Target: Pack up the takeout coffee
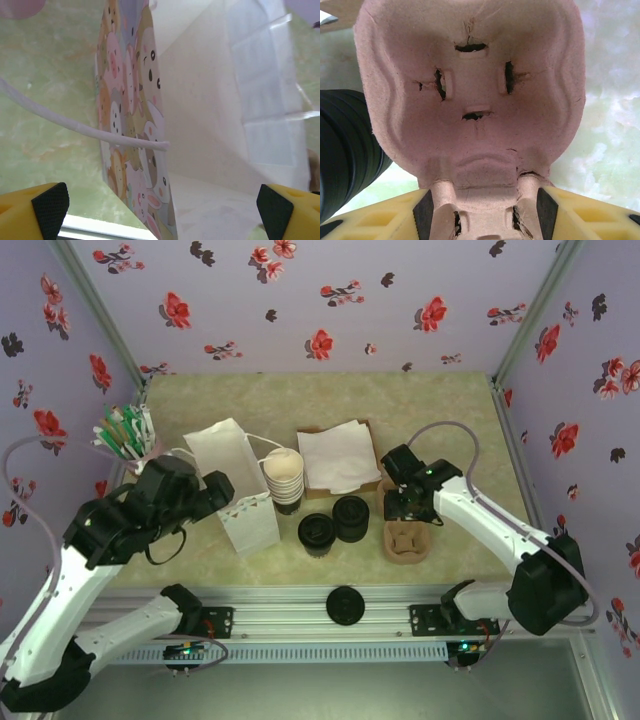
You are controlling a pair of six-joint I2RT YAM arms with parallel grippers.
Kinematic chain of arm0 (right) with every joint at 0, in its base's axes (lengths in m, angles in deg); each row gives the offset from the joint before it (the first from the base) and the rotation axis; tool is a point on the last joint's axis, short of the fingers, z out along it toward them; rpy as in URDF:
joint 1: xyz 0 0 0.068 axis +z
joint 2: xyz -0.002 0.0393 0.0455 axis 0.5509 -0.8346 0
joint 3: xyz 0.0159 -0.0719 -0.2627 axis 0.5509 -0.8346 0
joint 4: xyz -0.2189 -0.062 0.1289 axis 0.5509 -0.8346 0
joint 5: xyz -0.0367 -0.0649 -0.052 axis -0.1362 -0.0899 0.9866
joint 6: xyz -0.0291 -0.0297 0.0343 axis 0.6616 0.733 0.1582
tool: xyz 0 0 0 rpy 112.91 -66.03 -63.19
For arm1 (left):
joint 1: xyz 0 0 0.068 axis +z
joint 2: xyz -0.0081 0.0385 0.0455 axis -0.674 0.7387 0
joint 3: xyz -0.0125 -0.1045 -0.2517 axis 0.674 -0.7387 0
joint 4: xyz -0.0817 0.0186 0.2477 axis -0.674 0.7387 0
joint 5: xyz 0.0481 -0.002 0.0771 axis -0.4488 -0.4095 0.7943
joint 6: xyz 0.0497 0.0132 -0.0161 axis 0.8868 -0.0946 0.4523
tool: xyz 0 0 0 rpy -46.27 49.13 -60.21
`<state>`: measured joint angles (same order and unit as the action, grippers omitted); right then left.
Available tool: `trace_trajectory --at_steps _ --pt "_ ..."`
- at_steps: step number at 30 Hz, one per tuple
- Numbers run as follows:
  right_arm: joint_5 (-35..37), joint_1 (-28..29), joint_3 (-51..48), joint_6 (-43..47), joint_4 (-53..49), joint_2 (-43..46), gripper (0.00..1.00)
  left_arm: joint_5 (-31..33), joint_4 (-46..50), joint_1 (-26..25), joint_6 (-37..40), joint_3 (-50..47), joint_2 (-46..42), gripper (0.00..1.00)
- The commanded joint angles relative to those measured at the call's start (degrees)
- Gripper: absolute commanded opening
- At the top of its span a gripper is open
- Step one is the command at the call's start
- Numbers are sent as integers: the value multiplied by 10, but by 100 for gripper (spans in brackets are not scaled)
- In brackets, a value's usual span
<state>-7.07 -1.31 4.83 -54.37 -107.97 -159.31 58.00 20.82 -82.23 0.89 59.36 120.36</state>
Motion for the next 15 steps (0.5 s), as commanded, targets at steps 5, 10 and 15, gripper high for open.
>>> trace_trajectory --at_steps 5,10,15 --pt "-3 -6 -7 10 7 -21 57 17 -40 -2 46 -32 -43 99" --pt "-4 -9 -8 9 12 -33 56 16 -43 -2 50 -39 -47 99" --pt "-8 -13 -14 10 19 -35 56 17 -50 -2 50 -45 -48 99"
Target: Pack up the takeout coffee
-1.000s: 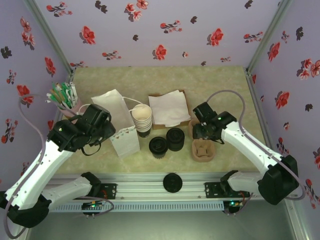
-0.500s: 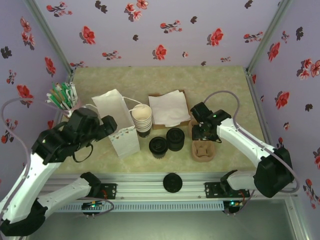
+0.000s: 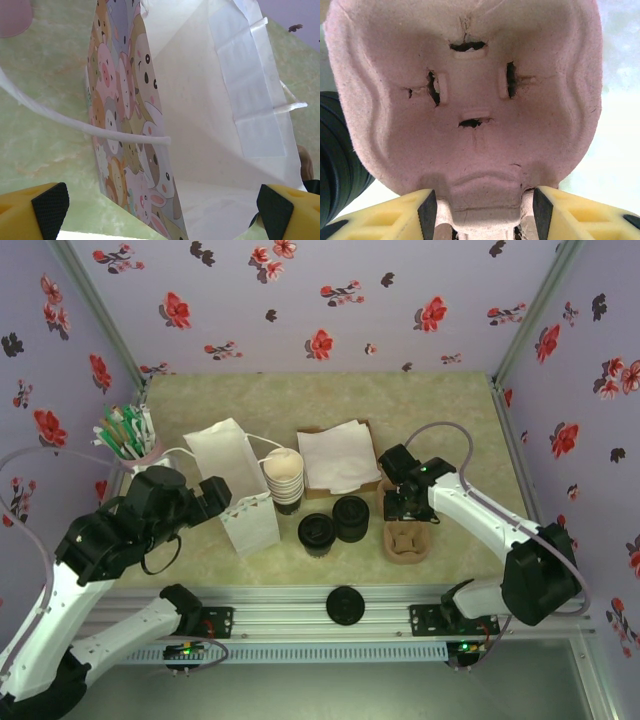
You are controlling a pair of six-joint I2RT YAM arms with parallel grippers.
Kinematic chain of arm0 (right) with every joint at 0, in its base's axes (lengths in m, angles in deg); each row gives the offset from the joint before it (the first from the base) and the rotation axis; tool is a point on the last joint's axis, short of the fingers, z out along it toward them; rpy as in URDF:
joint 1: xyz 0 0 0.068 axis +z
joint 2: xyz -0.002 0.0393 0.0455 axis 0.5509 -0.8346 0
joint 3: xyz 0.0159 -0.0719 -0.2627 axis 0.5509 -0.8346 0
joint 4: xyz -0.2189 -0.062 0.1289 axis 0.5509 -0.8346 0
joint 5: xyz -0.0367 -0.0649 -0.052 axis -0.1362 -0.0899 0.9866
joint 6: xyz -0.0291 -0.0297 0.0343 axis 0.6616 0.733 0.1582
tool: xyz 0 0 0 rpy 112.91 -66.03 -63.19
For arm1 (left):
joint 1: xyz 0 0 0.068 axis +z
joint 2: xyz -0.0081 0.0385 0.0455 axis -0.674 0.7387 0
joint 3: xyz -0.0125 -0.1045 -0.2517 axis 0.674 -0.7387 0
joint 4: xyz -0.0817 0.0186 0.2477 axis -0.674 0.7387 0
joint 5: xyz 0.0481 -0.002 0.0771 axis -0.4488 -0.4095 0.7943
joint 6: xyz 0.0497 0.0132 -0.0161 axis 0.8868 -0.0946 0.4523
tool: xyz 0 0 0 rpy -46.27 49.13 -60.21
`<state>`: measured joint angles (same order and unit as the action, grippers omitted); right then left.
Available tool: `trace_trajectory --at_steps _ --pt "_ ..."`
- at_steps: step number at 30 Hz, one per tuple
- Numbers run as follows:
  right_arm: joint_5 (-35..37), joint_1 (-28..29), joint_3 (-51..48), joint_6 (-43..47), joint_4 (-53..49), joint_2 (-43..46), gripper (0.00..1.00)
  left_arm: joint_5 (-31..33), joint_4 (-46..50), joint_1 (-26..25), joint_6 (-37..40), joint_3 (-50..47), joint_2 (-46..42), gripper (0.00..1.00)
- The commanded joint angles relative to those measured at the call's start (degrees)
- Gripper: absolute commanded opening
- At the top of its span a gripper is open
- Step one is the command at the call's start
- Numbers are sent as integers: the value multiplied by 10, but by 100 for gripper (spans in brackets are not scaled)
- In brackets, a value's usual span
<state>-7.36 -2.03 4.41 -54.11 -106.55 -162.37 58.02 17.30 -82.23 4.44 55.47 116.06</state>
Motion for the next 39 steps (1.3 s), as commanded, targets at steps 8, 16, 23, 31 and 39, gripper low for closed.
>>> trace_trajectory --at_steps 8,16,23,31,39 --pt "-12 -11 -17 7 10 1 50 13 -28 -3 18 -9 -2 99" --pt "-13 -13 -14 7 6 10 44 10 -29 -2 16 -13 -2 99" --pt "-12 -13 -11 5 -6 30 41 6 -32 -2 20 -15 -2 99" --pt "-12 -13 -9 3 -10 35 40 -1 -38 -2 22 -22 -1 99" --pt "-15 -13 19 7 -44 78 40 4 -36 -2 46 -9 -2 99"
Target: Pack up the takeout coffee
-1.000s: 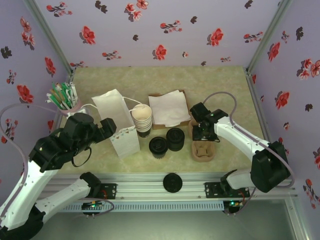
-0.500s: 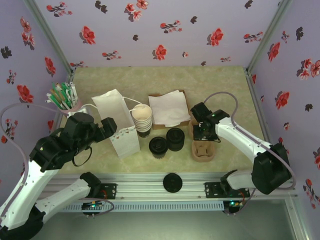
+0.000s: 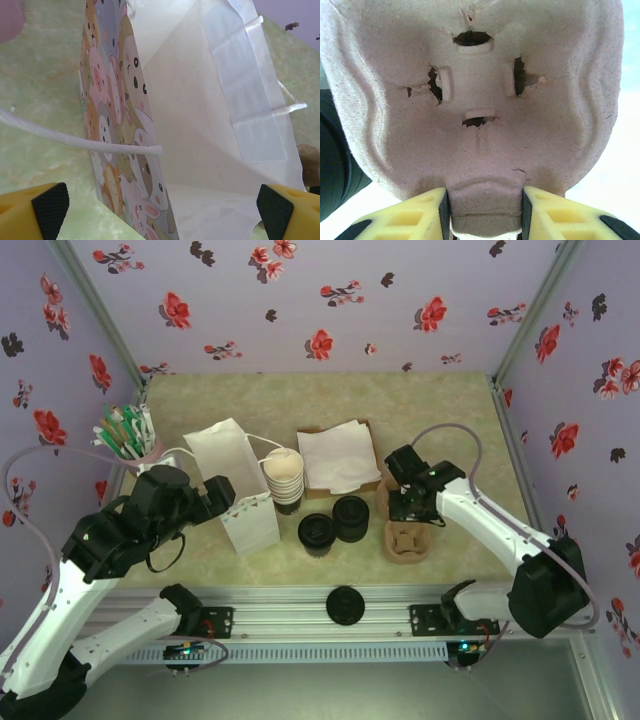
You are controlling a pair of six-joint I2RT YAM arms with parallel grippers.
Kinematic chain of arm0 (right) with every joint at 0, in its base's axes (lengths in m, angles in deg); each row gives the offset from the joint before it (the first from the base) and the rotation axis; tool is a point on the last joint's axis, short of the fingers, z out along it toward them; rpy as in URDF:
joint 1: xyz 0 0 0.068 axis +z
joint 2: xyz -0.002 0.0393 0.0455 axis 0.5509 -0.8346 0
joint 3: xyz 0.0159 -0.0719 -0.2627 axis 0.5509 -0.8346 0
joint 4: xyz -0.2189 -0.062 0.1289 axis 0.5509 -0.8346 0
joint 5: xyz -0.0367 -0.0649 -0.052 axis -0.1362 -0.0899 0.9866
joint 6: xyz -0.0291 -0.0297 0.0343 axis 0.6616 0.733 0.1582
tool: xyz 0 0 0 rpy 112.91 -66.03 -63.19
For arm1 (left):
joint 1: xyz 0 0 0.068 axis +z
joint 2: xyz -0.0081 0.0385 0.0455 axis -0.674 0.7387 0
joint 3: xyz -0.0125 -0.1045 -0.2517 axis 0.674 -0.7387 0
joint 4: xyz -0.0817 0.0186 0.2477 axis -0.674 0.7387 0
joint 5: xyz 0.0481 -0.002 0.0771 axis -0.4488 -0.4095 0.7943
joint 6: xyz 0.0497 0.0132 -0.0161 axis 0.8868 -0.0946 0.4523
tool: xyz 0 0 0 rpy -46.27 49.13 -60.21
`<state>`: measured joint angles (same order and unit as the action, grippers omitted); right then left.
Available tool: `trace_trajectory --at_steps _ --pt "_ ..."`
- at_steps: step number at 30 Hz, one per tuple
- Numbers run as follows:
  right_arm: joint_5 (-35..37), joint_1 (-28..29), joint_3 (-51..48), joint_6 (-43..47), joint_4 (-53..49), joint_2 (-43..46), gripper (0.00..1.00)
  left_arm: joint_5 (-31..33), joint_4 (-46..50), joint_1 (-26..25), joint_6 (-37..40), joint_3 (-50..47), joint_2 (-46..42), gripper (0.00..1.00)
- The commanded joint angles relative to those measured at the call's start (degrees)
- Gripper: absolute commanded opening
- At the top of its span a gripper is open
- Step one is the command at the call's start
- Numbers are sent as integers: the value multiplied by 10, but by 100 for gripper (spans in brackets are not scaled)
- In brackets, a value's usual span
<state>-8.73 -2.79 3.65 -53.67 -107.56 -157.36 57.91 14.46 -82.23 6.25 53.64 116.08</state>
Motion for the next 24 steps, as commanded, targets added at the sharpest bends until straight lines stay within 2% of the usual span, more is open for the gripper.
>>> trace_trajectory --at_steps 1,8,13,20,22,24 --pt "-6 -5 34 5 -40 39 40 11 -4 -2 35 19 0 99" --pt "-98 4 113 28 -55 91 40 67 57 16 130 173 79 99" --pt "-137 53 223 33 -66 67 39 45 73 81 209 313 185 99" --pt "-153 142 413 44 -87 -32 39 -137 58 243 265 464 327 99" --pt "-161 160 467 46 -88 -64 39 -221 44 305 264 490 368 99" --pt "-172 174 515 47 -84 -95 39 -277 37 349 262 513 404 99"
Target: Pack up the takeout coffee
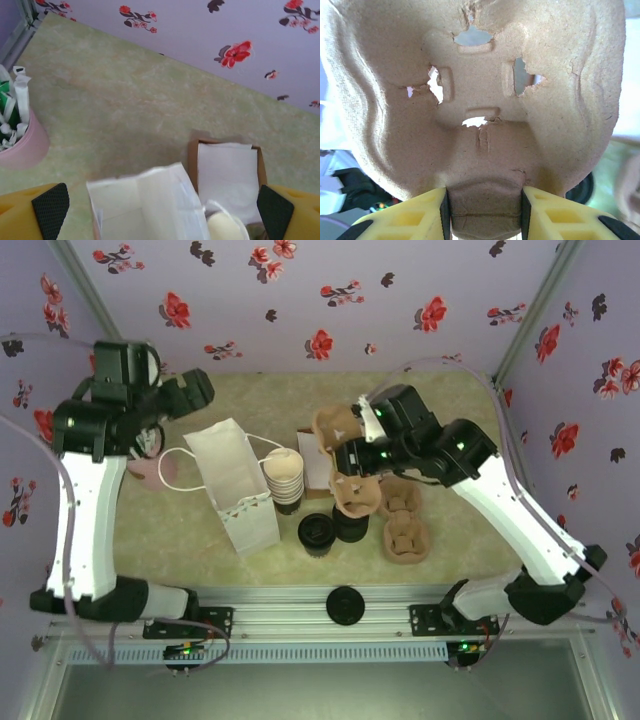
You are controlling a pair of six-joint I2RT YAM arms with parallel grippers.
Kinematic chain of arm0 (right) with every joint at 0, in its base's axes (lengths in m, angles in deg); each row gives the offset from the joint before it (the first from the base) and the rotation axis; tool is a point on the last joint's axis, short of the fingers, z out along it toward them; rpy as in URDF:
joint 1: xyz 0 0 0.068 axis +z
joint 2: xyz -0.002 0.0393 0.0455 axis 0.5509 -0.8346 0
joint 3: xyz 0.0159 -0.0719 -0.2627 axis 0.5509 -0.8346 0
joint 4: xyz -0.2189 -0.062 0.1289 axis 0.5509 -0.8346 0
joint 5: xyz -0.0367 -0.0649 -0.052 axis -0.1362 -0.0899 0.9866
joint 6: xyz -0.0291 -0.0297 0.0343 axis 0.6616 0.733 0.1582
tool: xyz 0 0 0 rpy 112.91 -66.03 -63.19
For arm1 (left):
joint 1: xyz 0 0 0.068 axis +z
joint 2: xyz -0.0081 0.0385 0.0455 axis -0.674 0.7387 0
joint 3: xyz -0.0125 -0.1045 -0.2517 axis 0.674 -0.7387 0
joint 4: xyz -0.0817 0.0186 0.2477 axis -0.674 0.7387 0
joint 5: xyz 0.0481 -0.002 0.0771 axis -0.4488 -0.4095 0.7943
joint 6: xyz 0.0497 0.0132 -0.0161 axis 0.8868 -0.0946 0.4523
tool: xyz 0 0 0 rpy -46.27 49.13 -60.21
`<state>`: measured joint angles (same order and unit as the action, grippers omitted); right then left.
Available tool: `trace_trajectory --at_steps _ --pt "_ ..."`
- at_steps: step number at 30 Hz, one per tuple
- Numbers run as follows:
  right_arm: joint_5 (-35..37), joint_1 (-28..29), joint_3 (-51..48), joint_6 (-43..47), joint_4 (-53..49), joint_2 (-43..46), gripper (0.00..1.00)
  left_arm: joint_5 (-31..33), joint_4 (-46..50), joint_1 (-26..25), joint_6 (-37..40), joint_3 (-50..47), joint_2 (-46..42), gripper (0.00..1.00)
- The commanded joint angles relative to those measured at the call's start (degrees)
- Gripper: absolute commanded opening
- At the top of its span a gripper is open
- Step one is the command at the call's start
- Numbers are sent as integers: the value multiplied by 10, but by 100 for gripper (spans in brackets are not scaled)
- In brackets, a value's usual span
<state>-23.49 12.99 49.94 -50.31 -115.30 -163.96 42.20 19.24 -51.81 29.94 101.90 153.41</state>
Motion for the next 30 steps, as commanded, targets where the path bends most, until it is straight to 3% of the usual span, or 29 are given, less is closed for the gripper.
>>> trace_trajectory --at_steps 1,5,9,15,22,30 --pt "-31 22 77 13 -5 -44 39 -147 -14 66 24 40 55 99" --pt "-49 41 172 13 3 -103 39 -212 -30 125 23 43 120 89" --pt "-80 49 256 5 25 -159 39 -212 -26 154 36 34 175 74" --pt "-125 59 344 -23 79 -235 39 -191 -15 156 58 9 226 55" --pt "-153 73 431 -48 120 -320 39 -179 -20 151 77 -49 230 46" --pt "-157 90 471 -69 129 -387 38 -183 -45 142 84 -140 193 44"
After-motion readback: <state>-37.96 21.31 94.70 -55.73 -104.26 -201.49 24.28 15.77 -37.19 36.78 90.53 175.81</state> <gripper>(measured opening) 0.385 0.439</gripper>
